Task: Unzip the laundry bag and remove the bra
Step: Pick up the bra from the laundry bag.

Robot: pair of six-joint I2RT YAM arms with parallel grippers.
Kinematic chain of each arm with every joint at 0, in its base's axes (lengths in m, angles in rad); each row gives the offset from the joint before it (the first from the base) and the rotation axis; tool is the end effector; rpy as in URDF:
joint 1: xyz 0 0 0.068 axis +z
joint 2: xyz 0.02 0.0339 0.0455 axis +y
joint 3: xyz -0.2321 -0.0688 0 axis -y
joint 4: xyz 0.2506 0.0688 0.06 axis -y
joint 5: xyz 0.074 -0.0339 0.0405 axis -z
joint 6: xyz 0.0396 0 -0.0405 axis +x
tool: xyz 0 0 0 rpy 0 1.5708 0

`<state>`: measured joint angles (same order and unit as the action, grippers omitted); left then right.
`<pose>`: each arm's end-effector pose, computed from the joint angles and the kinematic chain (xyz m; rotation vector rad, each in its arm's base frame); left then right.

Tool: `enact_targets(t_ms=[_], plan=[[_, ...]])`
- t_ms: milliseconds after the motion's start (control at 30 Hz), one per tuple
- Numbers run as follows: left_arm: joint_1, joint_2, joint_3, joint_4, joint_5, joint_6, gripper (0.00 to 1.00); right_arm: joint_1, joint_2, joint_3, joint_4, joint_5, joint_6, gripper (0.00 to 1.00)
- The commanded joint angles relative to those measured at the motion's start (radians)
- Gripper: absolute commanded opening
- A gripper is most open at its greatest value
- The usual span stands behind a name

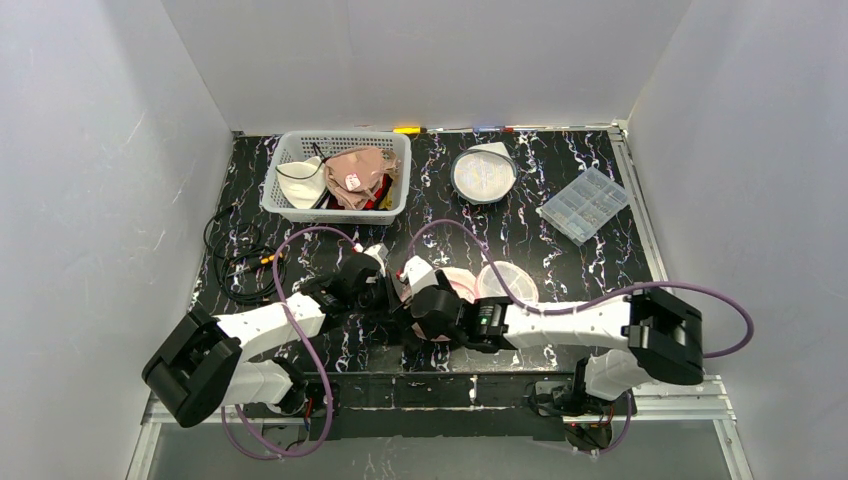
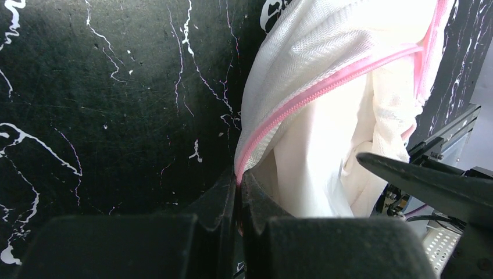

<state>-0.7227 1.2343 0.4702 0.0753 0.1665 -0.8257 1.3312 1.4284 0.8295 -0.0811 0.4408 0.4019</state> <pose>0.1855 -0.1723 0.1307 -0.0298 2.4534 -0.9553 0.0908 0.3003 0.1825 -0.7771 2.0766 0.4823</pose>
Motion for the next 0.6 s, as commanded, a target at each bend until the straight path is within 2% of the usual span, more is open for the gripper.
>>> enact_targets(t_ms=[0,167,300,367,433,567], plan=[[-0.006,-0.025,0.008,-0.002,-0.010,-0.003,0.00,0.008,0.058,0.079,-0.025,0.105,-0.036,0.91],[-0.005,-0.035,0.001,-0.001,-0.011,-0.006,0.00,0.010,0.092,0.096,-0.027,0.142,-0.035,0.81],[-0.006,-0.041,0.001,-0.002,-0.010,-0.005,0.00,0.010,0.104,0.105,-0.047,0.149,-0.023,0.59],[-0.006,-0.043,0.001,-0.002,-0.010,-0.006,0.00,0.009,0.101,0.103,-0.046,0.149,-0.019,0.52],[-0.006,-0.044,0.001,-0.002,-0.009,-0.005,0.00,0.009,0.104,0.102,-0.055,0.150,-0.018,0.48],[-0.006,-0.051,0.002,-0.003,-0.010,-0.006,0.00,0.009,0.119,0.116,-0.097,0.144,-0.013,0.48]])
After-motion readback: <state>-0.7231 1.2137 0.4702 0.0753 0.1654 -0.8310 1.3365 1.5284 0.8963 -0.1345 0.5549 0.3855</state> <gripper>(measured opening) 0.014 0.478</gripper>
